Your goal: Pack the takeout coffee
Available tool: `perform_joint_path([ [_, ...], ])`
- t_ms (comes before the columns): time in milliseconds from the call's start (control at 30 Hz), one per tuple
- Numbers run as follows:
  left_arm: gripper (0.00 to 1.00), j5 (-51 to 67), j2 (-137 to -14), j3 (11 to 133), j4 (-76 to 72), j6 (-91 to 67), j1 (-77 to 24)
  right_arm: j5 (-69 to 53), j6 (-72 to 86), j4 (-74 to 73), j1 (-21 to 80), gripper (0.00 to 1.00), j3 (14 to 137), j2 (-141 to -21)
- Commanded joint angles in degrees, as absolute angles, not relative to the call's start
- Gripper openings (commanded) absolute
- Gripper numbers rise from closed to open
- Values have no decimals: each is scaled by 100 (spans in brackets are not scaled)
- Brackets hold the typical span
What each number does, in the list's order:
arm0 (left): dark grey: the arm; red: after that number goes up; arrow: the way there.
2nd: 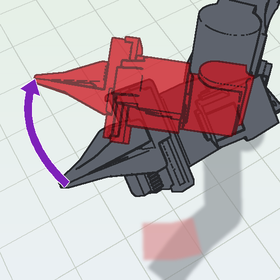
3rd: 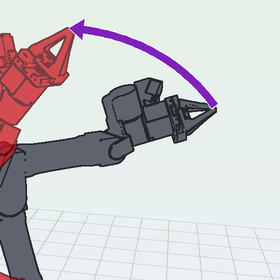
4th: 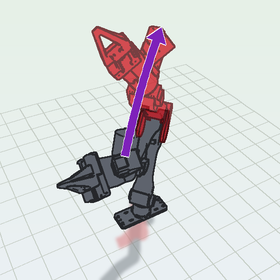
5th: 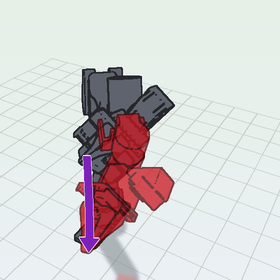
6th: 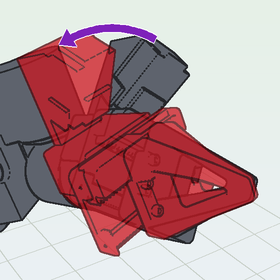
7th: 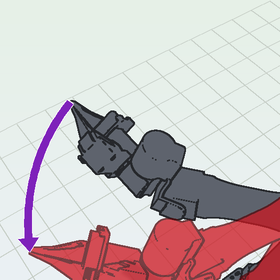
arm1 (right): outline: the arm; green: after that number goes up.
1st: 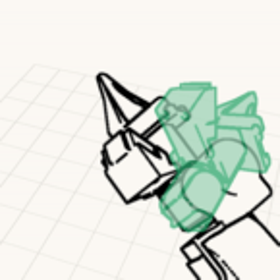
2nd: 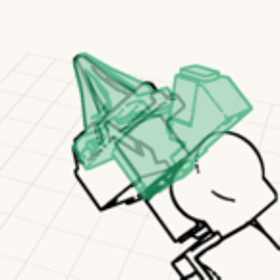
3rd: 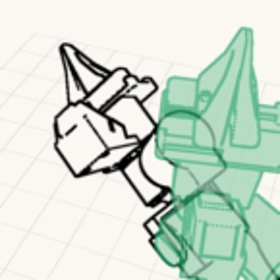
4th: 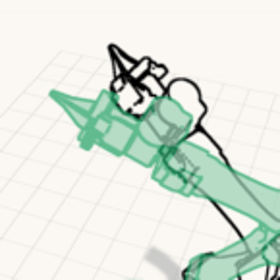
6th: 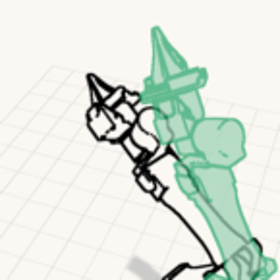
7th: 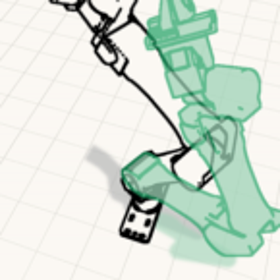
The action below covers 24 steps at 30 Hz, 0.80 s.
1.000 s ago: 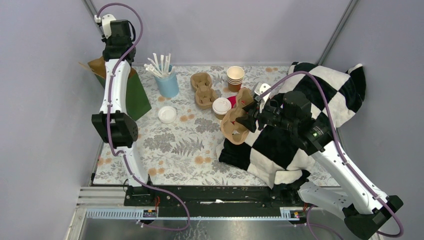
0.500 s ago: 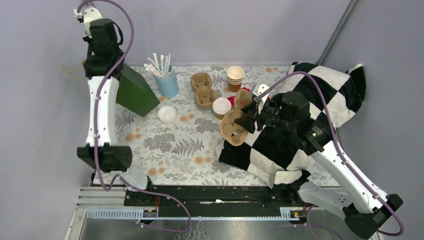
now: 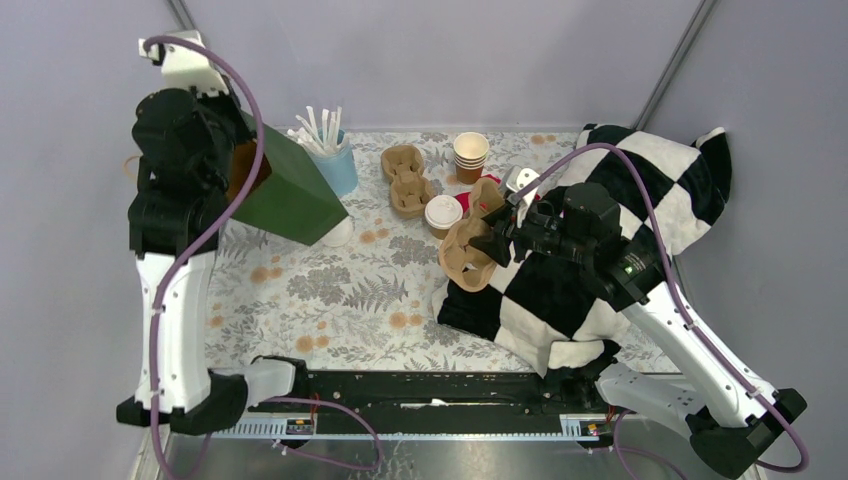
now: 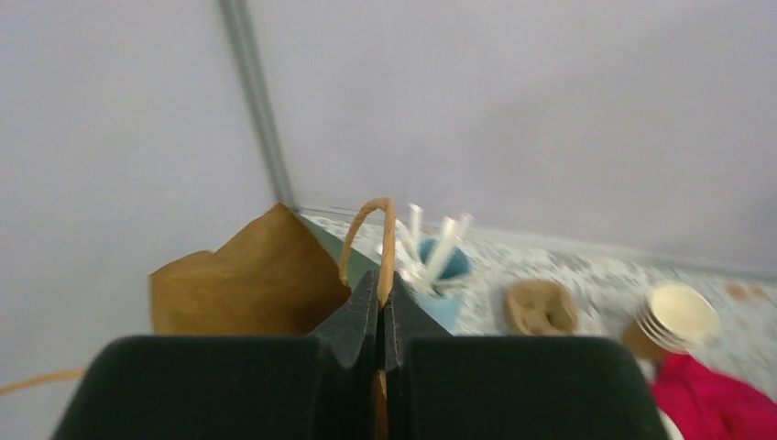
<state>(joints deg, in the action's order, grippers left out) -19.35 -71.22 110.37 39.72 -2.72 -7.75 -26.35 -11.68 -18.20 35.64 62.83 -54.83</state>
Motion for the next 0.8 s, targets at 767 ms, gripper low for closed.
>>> perform_joint_path([
  [767,0,1051,-6337,9724,5142,-1192,-1908,-2147,-309,-1240,3622,56,7019,-5918],
])
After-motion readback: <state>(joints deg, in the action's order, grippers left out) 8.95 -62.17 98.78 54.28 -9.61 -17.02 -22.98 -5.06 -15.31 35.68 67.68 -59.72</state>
